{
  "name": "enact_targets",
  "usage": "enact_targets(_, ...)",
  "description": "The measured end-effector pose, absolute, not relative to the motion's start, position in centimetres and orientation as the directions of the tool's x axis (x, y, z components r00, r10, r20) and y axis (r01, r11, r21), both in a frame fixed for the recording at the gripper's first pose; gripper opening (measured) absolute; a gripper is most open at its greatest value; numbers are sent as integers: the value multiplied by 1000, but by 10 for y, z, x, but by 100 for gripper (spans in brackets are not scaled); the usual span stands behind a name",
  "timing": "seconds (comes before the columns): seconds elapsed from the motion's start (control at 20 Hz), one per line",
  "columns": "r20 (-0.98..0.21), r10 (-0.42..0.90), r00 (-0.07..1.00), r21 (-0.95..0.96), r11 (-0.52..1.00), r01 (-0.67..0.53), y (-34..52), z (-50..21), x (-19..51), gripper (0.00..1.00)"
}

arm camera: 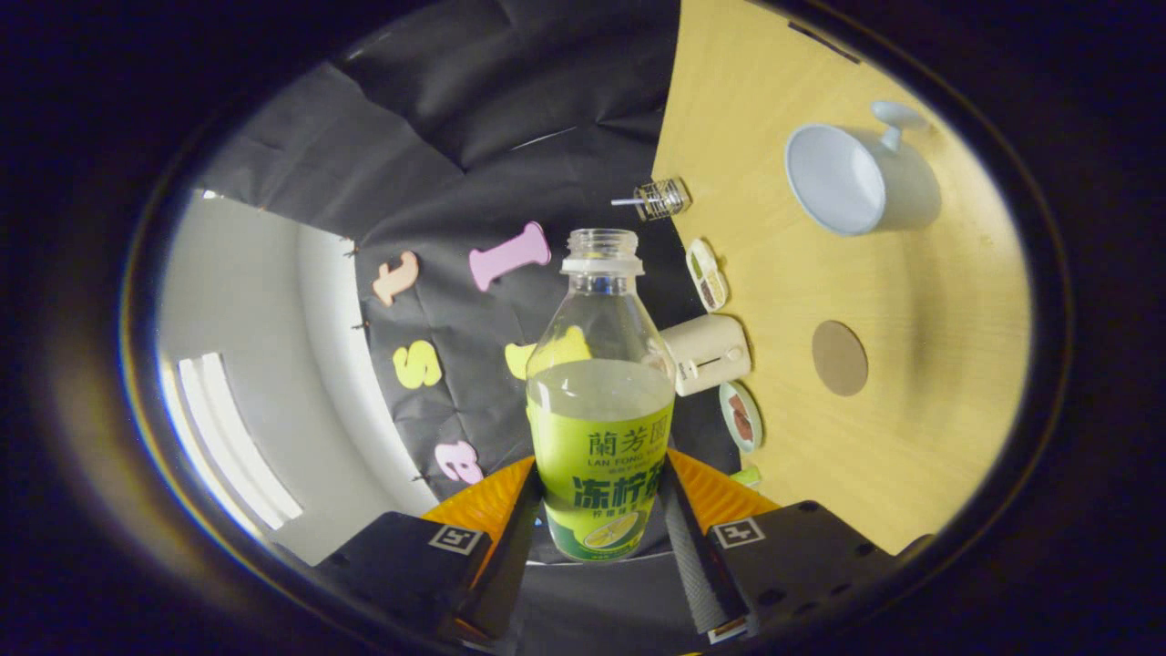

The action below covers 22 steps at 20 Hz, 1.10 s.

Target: Take the bottle from table, then pour the juice into the cup, finally place the bottle on the coaster

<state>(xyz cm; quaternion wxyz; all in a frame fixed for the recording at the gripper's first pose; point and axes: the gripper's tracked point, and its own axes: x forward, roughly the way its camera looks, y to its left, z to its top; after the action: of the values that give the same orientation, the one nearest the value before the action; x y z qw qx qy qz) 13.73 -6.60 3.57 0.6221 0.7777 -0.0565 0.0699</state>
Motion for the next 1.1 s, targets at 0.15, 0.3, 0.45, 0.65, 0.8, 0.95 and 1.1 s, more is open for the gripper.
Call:
enact_targets(0.15, 133, 38, 990, 989, -76, -129, -50, 21, 138, 76)
enact_targets(0.3, 93, 72, 993, 989, 109, -101, -42, 14, 132, 76)
enact_targets(0.45, 15, 80, 997, 945, 324, -40, -35, 0, 123, 77)
enact_targets(0.65, -73, 1, 997, 738, 672, 54, -45, -12, 123, 77)
enact_targets(0.8, -116, -53, 992, 603, 790, 113, -50, -19, 136, 77)
enact_targets(0.95, -116, -101, 988, 526, 838, 147, -57, -25, 154, 77)
enact_targets(1.1, -95, -153, 984, 433, 883, 180, -63, -28, 168, 77)
